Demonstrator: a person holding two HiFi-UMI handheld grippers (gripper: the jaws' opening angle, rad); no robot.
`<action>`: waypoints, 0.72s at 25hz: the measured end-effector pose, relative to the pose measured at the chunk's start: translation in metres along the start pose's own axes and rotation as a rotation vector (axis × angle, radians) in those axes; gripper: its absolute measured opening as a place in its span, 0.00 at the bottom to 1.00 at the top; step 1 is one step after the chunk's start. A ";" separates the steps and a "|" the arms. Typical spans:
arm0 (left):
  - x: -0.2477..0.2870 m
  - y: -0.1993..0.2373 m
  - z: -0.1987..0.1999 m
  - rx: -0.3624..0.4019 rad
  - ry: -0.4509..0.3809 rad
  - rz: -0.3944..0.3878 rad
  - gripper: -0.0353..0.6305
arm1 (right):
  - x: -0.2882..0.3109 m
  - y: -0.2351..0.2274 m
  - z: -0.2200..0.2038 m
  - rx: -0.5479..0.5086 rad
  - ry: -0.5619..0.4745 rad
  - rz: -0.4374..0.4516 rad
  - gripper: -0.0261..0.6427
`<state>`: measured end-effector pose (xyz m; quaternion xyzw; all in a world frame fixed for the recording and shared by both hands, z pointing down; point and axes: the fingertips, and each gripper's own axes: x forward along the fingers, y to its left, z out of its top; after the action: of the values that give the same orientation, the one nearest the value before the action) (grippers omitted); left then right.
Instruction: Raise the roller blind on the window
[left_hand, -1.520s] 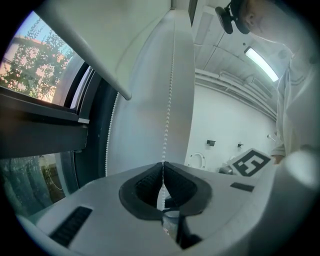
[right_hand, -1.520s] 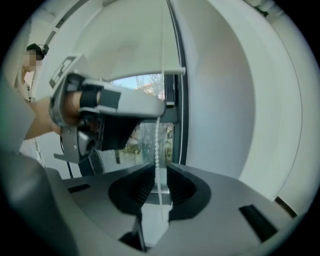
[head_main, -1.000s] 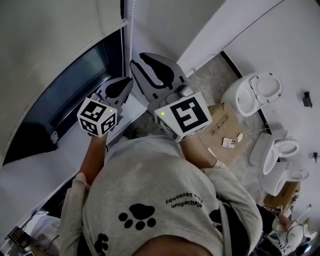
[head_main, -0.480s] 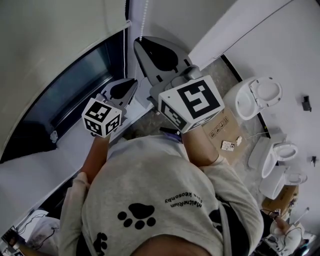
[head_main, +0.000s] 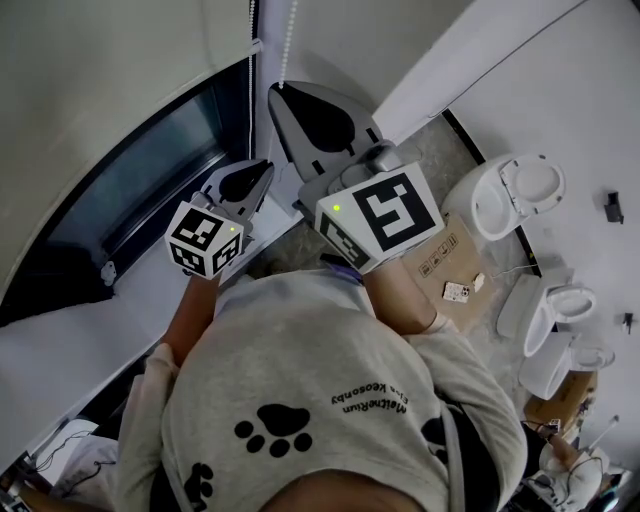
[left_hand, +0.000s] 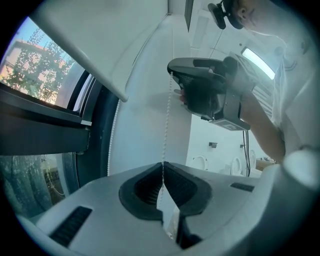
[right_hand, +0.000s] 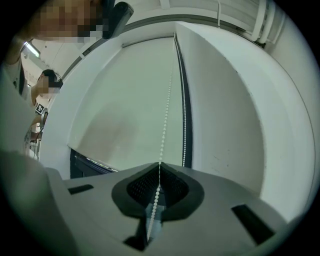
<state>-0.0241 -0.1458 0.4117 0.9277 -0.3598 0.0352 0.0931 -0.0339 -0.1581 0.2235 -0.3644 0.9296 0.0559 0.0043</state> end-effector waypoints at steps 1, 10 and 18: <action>0.000 0.000 -0.003 0.000 0.009 0.002 0.08 | 0.000 0.000 -0.003 -0.001 0.007 -0.002 0.06; 0.000 0.005 -0.061 -0.051 0.096 0.035 0.08 | -0.001 0.008 -0.061 0.053 0.102 -0.005 0.06; 0.004 0.015 -0.111 -0.105 0.160 0.068 0.08 | -0.006 0.012 -0.112 0.072 0.172 -0.026 0.06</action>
<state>-0.0309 -0.1377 0.5230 0.9029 -0.3839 0.0935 0.1691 -0.0339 -0.1579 0.3365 -0.3796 0.9230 -0.0094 -0.0618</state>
